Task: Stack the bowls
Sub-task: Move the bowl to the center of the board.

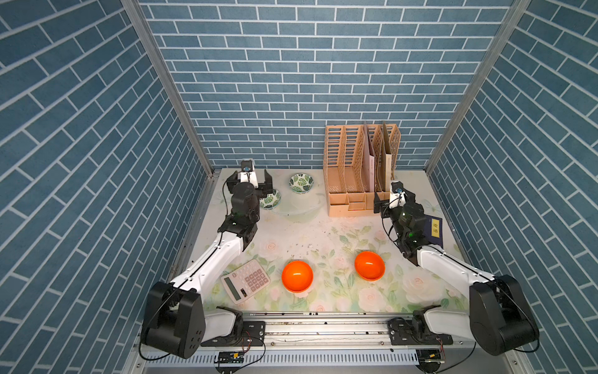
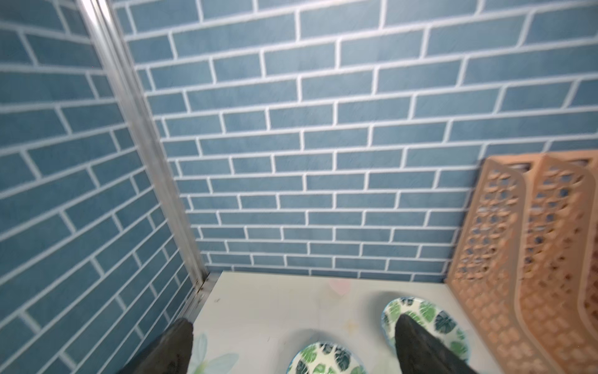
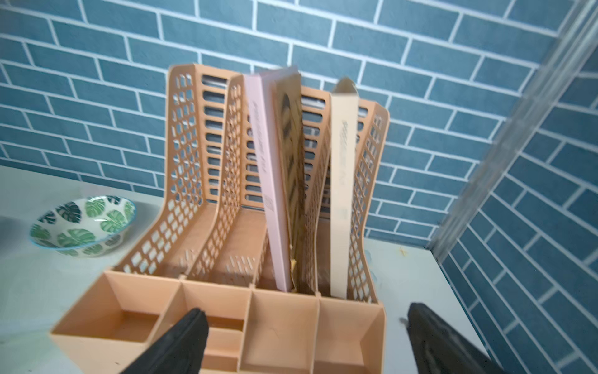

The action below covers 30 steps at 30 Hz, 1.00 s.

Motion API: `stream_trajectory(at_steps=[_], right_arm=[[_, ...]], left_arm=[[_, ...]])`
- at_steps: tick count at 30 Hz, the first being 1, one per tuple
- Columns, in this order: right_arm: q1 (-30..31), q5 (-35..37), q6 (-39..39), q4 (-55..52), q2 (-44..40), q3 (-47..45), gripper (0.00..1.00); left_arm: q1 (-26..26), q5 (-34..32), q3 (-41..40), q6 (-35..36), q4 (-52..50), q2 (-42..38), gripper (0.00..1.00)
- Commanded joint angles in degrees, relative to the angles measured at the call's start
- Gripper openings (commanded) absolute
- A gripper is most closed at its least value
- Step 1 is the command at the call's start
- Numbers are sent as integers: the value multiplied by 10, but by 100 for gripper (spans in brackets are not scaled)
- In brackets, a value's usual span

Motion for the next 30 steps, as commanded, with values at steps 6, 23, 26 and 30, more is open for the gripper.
stream_trajectory(at_steps=[6, 23, 26, 30], right_arm=[[45, 5, -3, -174, -4, 110, 100], [106, -11, 33, -210, 52, 146, 100], [113, -12, 34, -206, 63, 144, 100], [121, -10, 38, -198, 73, 141, 100]], left_arm=[[17, 52, 114, -46, -214, 85, 99], [70, 94, 368, -357, -563, 329, 92], [95, 123, 354, -370, -559, 336, 90], [107, 144, 349, -369, -563, 358, 87]])
